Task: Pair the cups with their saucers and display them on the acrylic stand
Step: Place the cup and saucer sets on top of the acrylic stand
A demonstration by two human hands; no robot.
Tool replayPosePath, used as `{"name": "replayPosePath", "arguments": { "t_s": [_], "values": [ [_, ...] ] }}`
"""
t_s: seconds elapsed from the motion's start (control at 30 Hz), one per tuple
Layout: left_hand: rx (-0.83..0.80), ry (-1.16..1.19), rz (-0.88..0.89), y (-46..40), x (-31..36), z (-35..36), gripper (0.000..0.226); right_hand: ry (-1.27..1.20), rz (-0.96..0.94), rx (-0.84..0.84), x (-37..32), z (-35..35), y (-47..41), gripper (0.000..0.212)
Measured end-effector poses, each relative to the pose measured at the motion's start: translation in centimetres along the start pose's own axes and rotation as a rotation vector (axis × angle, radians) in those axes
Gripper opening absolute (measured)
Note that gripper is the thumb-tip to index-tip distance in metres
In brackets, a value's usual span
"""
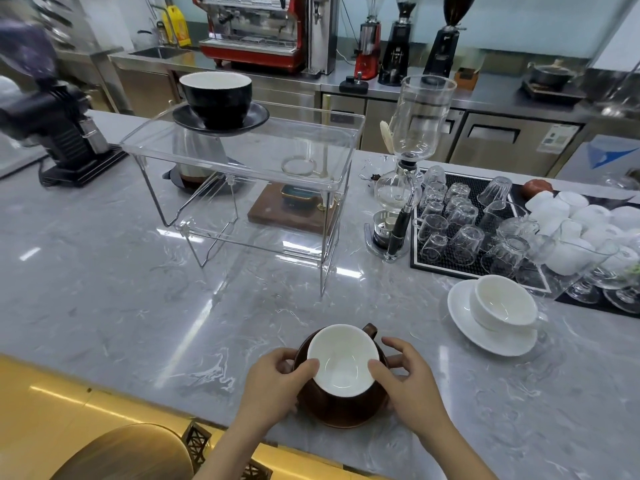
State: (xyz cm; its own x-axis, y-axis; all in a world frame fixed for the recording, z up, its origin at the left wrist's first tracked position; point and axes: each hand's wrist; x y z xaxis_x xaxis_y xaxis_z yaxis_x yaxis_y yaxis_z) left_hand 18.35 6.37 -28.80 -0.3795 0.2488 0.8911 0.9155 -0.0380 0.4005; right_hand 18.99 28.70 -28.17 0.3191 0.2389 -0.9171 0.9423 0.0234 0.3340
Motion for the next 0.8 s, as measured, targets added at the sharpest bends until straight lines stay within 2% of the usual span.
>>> {"name": "replayPosePath", "arguments": {
  "t_s": [0.23, 0.8],
  "values": [
    [0.063, 0.143, -0.032, 0.9, -0.9, -3.2, 0.052, -0.030, -0.028, -0.044, -1.9, 2.9, -0.4, 0.036],
    [0.215, 0.218, 0.092, 2.6, 0.0, -11.7, 0.052, -0.042, -0.133, -0.126, -8.2, 10.5, -0.9, 0.024]
  ]
}}
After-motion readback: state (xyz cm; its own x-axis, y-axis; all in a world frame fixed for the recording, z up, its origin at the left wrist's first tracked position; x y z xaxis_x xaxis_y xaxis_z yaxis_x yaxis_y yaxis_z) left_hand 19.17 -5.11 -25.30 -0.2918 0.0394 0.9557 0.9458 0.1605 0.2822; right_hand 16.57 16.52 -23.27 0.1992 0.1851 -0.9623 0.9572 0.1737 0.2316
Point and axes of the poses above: each hand's wrist, its own y-axis away from the middle knuckle, its own z-axis out of the palm, x = y × z, and after that the axes turned 10 degrees about -x, right-handed
